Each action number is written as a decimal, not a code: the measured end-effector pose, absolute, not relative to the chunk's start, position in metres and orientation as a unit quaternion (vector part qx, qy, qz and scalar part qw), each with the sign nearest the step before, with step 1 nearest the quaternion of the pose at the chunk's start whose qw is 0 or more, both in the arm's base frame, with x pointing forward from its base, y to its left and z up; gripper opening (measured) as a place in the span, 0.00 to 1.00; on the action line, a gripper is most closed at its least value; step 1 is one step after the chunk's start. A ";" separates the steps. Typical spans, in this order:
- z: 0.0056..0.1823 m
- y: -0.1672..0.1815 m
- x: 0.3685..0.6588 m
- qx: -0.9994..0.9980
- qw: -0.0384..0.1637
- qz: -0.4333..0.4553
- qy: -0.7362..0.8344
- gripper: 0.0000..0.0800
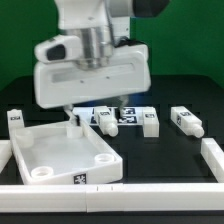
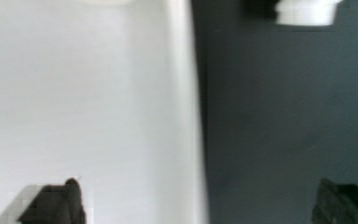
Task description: Assemble desk
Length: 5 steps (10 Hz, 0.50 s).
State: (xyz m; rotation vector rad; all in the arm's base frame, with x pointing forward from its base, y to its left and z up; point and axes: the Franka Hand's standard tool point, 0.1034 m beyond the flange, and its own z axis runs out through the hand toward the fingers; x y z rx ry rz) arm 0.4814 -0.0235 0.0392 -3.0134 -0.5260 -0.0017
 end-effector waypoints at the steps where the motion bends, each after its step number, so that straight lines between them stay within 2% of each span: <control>1: 0.031 -0.025 0.489 -0.983 0.039 -0.005 -0.181 0.81; 3: 0.016 -0.016 0.482 -0.980 0.030 -0.018 -0.197 0.81; 5: 0.007 -0.033 0.478 -0.981 0.028 -0.015 -0.191 0.81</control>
Offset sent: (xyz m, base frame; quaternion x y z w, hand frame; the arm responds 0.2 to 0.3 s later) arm -0.0054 -0.0085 -0.0206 -0.0028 0.0363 -0.0071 0.9993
